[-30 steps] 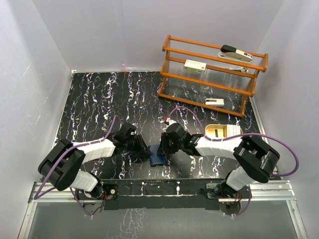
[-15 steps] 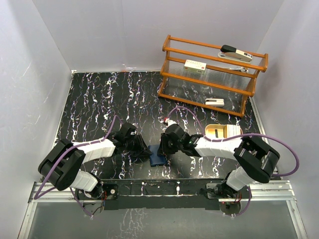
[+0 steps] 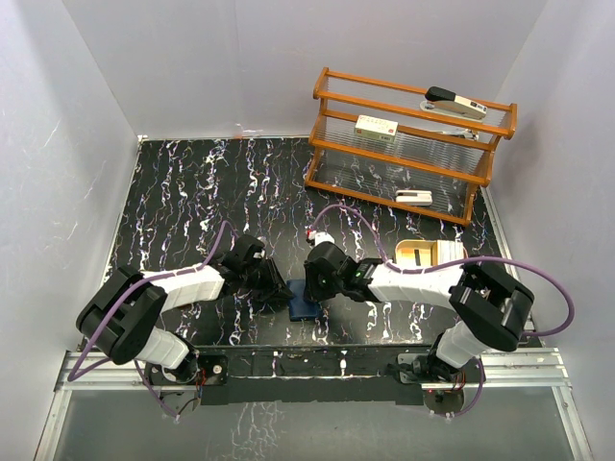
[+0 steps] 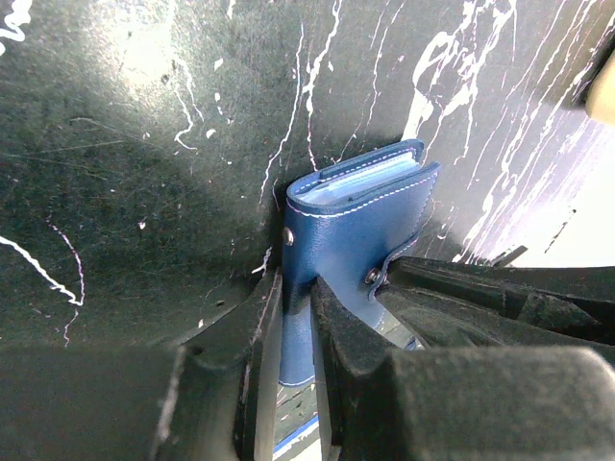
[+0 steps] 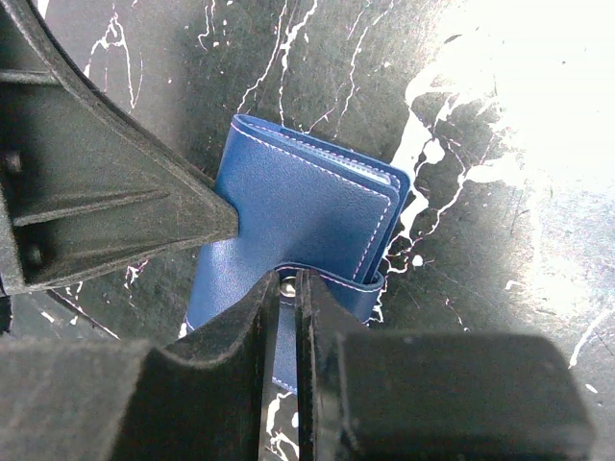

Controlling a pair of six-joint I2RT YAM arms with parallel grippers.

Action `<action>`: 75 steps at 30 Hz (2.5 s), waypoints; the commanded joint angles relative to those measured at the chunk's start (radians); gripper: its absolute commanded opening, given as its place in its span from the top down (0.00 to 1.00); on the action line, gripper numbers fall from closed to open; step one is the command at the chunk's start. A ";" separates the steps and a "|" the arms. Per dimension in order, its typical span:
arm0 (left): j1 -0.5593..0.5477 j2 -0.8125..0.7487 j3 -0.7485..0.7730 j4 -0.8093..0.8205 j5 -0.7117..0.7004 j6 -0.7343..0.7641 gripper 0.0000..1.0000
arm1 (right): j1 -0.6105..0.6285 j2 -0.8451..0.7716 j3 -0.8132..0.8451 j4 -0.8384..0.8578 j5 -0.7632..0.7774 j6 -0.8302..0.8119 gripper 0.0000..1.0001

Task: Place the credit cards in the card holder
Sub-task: Close the card holder at the center of the board, then reset both arms

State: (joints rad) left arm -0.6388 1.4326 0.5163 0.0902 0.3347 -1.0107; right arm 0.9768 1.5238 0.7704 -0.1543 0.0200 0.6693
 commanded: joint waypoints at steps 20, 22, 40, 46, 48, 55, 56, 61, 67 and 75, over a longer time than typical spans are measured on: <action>-0.005 -0.005 0.028 -0.022 -0.005 -0.005 0.86 | 0.133 0.162 0.005 -0.184 0.120 0.008 1.00; -0.006 -0.007 0.026 -0.019 -0.002 -0.008 0.86 | 0.147 0.179 0.012 -0.199 0.135 0.011 1.00; -0.006 -0.234 0.185 -0.305 -0.126 0.058 0.58 | 0.127 -0.019 0.274 -0.417 0.370 -0.020 0.70; -0.006 -0.397 0.291 -0.475 -0.217 0.126 0.49 | 0.126 -0.157 0.308 -0.478 0.428 0.011 0.47; -0.005 -0.445 0.345 -0.544 -0.242 0.151 0.46 | 0.126 -0.211 0.316 -0.494 0.436 0.018 0.36; -0.005 -0.551 0.541 -0.753 -0.343 0.243 0.01 | 0.126 -0.401 0.399 -0.562 0.468 0.054 0.02; -0.005 -0.563 0.560 -0.769 -0.351 0.253 0.01 | 0.126 -0.425 0.415 -0.576 0.485 0.057 0.02; -0.006 -0.591 0.647 -0.824 -0.357 0.296 0.01 | 0.126 -0.521 0.479 -0.623 0.553 0.080 0.02; -0.005 -0.621 0.689 -0.838 -0.371 0.319 0.01 | 0.126 -0.589 0.458 -0.615 0.555 0.127 0.02; -0.005 -0.688 0.639 -0.785 -0.339 0.319 0.01 | 0.126 -0.609 0.403 -0.568 0.518 0.157 0.02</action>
State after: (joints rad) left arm -0.6392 0.7898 1.1828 -0.7170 -0.0177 -0.7067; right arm 1.1042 0.9298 1.1912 -0.7658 0.5350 0.7979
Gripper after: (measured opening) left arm 0.985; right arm 0.981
